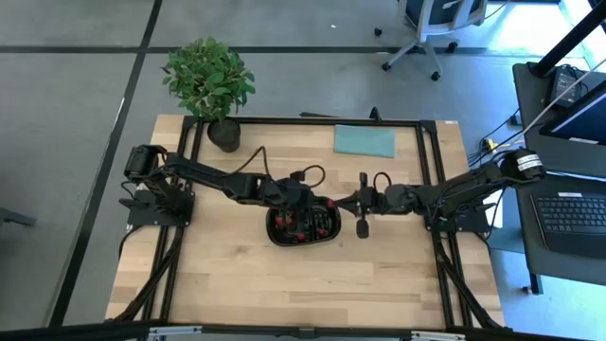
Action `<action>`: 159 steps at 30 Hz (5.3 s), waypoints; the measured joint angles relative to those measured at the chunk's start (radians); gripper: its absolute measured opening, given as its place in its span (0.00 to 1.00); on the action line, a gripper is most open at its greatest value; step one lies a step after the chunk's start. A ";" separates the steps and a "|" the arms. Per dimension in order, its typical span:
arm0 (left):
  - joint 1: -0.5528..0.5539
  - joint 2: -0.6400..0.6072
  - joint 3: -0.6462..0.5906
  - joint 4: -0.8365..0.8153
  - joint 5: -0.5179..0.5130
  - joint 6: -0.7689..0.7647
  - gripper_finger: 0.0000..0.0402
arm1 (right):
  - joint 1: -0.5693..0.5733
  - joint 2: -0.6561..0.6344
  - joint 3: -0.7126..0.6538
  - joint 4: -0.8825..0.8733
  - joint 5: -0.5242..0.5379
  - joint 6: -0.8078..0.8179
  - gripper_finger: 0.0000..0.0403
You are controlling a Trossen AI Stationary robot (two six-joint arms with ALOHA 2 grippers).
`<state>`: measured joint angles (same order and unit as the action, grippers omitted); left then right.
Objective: Pick and placing Produce into tupperware
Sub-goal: Put the right red cherry into the right section of the black bin, then put the red cherry into the right section of the black bin
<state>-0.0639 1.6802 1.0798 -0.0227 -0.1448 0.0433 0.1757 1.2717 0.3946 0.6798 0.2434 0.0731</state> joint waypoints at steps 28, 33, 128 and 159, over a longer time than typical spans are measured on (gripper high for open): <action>-0.040 -0.176 0.000 -0.726 0.058 -0.323 0.52 | 0.000 0.434 0.045 0.192 0.000 0.211 0.01; -0.051 -0.259 0.000 -0.839 0.055 -0.407 0.52 | -0.002 0.478 0.090 0.191 0.000 0.206 0.02; 0.497 -0.312 -0.496 -0.849 -0.063 -0.529 0.41 | -0.002 0.012 0.133 -0.245 -0.077 0.101 0.48; 0.409 -0.312 -0.299 -0.847 0.004 -0.451 0.12 | -0.002 0.012 0.132 -0.259 -0.078 0.102 0.48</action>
<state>0.3450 1.3678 0.7807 -0.8698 -0.1412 -0.4079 0.1738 1.2839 0.5270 0.4210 0.1658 0.1749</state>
